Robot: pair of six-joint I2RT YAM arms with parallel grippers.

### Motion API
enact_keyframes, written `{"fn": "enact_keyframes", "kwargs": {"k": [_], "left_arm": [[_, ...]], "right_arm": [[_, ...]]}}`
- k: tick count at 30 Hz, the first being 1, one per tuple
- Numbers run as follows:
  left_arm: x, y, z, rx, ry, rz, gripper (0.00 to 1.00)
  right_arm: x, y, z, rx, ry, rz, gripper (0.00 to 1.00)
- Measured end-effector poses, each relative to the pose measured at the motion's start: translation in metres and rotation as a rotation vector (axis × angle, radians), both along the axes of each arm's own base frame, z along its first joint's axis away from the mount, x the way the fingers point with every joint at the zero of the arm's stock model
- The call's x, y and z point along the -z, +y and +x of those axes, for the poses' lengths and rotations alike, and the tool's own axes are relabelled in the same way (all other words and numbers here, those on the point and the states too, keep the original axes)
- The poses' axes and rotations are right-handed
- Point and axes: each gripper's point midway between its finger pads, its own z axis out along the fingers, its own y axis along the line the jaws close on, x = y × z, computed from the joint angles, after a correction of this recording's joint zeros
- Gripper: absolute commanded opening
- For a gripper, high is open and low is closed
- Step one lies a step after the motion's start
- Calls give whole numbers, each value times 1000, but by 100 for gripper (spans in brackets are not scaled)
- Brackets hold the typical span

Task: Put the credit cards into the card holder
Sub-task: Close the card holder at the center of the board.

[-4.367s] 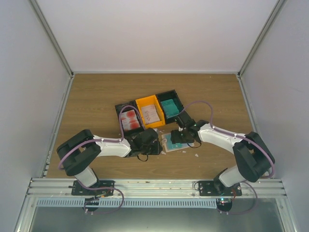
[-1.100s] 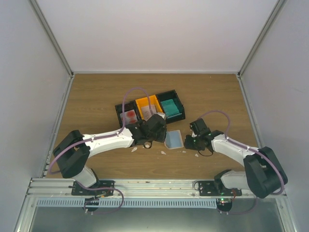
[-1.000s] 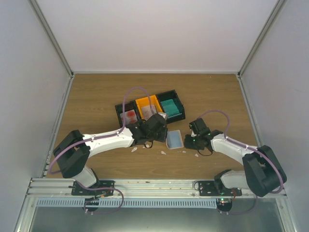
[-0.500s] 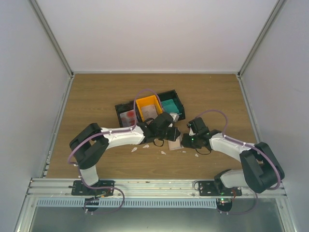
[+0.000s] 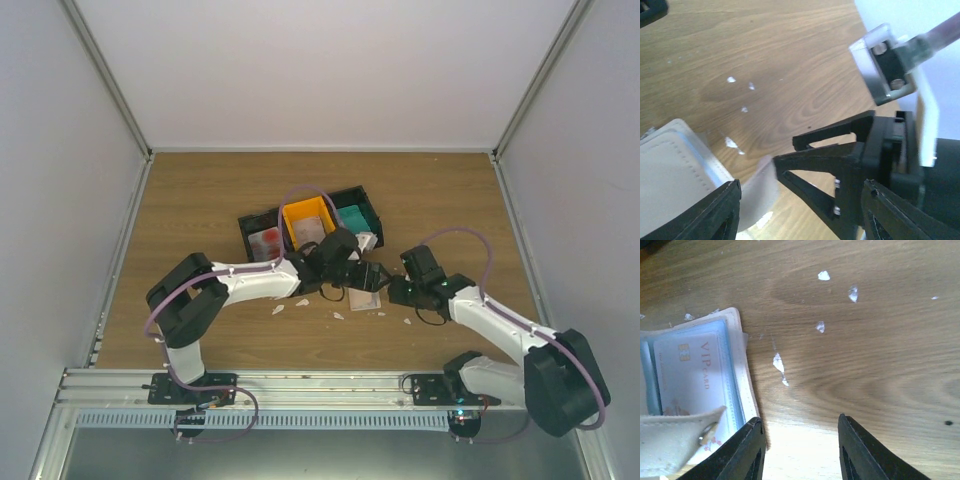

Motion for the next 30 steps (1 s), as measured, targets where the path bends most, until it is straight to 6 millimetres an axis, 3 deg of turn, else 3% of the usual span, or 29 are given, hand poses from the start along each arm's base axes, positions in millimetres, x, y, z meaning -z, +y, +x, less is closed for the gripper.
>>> {"fn": "enact_keyframes", "kwargs": {"k": [7,12,17,22,25,30], "left_arm": [[-36,3,2,10,-16,-113,69],[-39,20,-1,-29,-26,-118,59],[-18,45,-4,-105,-2,-67,38],[10,66,-4,-177,35,6,29],[19,74,-3,-213,54,39,28],[32,77,-2,-236,84,64,32]], "right_arm": [[-13,-12,1,38,-30,-42,47],[-38,-8,10,31,-108,-14,46],[-68,28,15,-130,-192,140,32],[-83,71,8,-321,-199,327,26],[-77,87,5,-389,-155,394,23],[-38,87,6,-366,-21,349,18]]}}
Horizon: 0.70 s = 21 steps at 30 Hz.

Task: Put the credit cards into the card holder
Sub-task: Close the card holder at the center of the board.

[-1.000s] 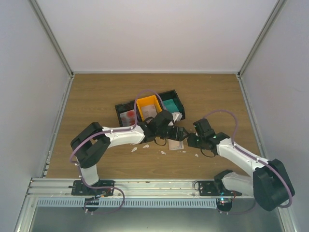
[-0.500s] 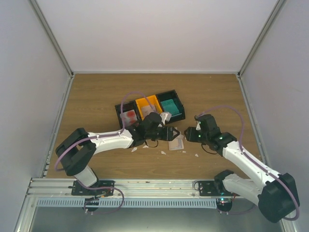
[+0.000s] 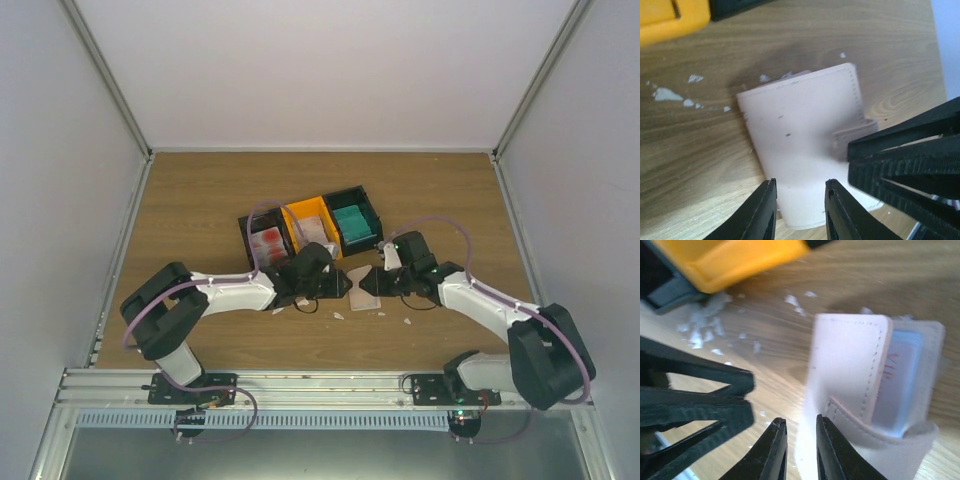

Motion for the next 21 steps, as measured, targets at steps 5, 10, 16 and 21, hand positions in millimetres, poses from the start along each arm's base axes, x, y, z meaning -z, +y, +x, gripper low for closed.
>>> {"fn": "enact_keyframes", "kwargs": {"k": [5,10,16,21], "left_arm": [[25,2,-3,-3,59,41,41],[43,1,-7,13,112,56,46],[48,-5,-2,14,152,44,49],[47,-14,3,12,198,12,50]], "right_arm": [[23,-20,3,73,34,-128,28],[36,-33,9,113,35,-216,31],[51,-36,9,102,57,-255,31],[54,-35,11,99,57,-255,31]]}}
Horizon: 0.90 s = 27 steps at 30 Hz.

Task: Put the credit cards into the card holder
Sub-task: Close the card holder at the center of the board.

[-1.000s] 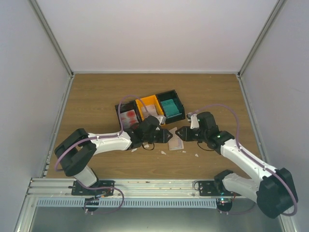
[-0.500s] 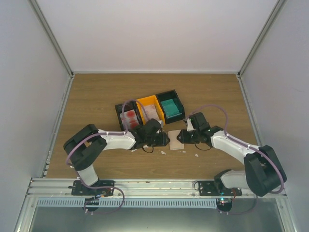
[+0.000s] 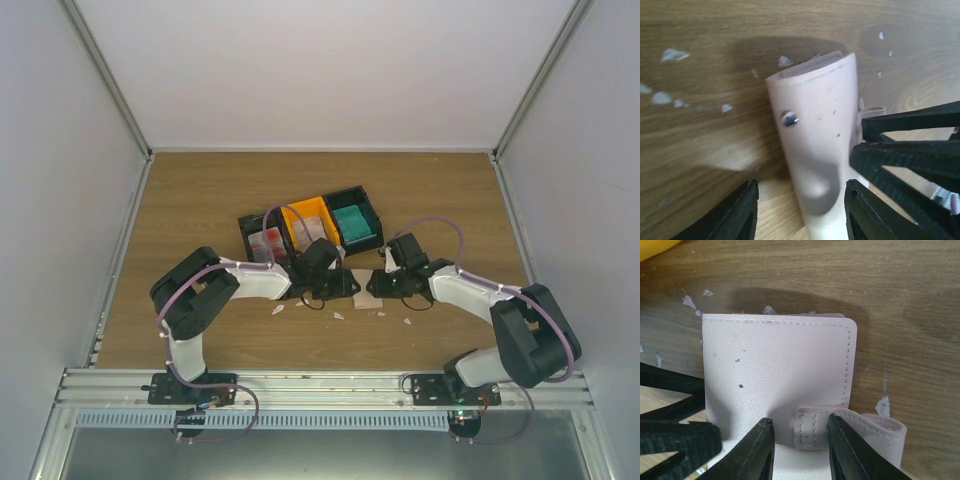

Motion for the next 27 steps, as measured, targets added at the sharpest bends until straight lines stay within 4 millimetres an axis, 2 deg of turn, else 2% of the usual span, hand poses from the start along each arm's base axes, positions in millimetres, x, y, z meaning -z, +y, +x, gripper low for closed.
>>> {"fn": "enact_keyframes", "kwargs": {"k": [6,13,15,16,20,23,27], "left_arm": [[-1,-18,3,32,38,-80,46],[4,-19,5,65,24,-93,13],[-1,-21,6,79,-2,-101,3],[-5,-22,7,95,-26,-110,0],[-22,-23,9,156,-127,-108,0],[-33,-18,9,205,-211,-80,0],[-55,-15,6,273,-339,-46,0]], "right_arm": [[1,7,3,-12,-16,46,31],[0,8,3,-13,-27,74,33],[-1,8,2,-13,-32,75,34],[-4,8,3,-12,-39,77,34],[-22,5,0,-6,-76,84,38],[-44,-2,0,19,-135,79,44],[-87,-9,3,69,-230,102,64]]}}
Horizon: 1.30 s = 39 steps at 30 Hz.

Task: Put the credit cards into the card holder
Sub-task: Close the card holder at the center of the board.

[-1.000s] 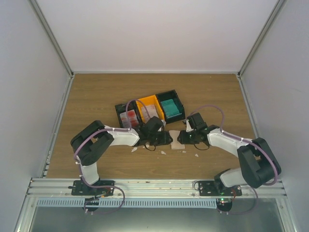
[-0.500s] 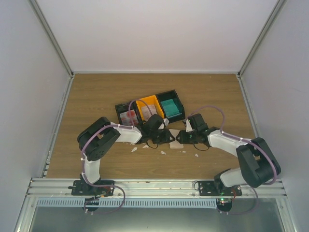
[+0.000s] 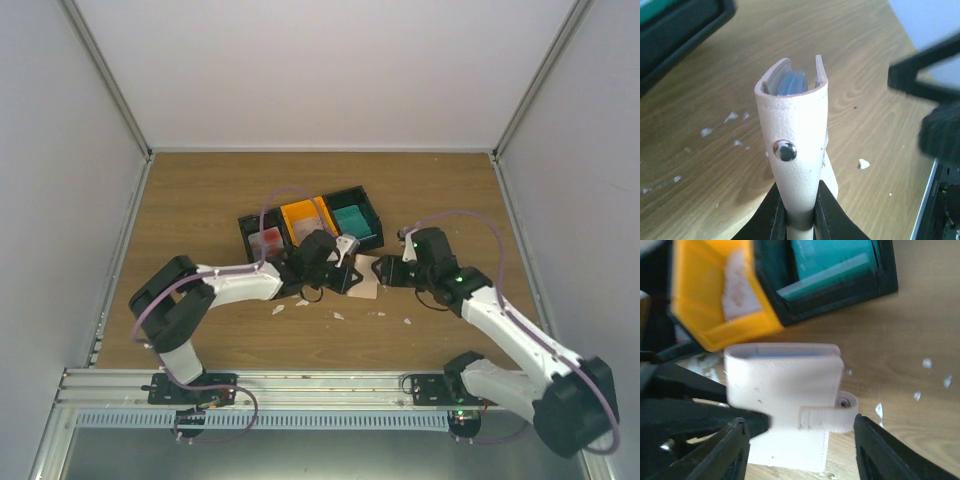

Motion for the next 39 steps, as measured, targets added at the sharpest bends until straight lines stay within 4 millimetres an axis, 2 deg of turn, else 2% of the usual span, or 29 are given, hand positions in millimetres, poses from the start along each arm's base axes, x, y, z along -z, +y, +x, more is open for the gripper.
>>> {"fn": "enact_keyframes", "kwargs": {"k": [5,9,11,13,16,19,21,24,27,30,33,36,39], "left_arm": [[-50,-14,-19,117,-316,31,0],[-93,-23,-27,181,-621,64,0],[-113,-22,-22,187,-779,83,0],[-130,-20,-19,197,-925,111,0],[-150,-15,-16,222,-1155,174,0],[-161,-14,-21,272,-1375,234,0],[-160,-12,-24,308,-1507,282,0],[-157,-6,-28,348,-1671,364,0],[-162,-5,-26,351,-1786,425,0],[-172,-5,-24,323,-1856,451,0],[-170,-6,-21,319,-1894,488,0],[-168,-8,-19,316,-1924,514,0],[-166,-8,-18,315,-1936,529,0]], "right_arm": [[-88,-2,1,30,-178,99,77],[-150,-11,-6,72,-281,164,82],[-172,-15,-9,96,-301,189,82],[-184,-18,-13,119,-293,207,82],[-188,-20,-15,138,-259,208,82],[-178,-20,-18,139,-210,187,81],[-172,-19,-20,130,-178,180,79],[-168,-14,-23,118,-147,197,70],[-159,-9,-26,114,-101,231,65],[-146,-2,-29,108,-43,269,64],[-142,1,-28,121,-28,296,64],[-139,0,-29,133,-22,310,53],[-139,5,-28,129,-16,345,32]]}}
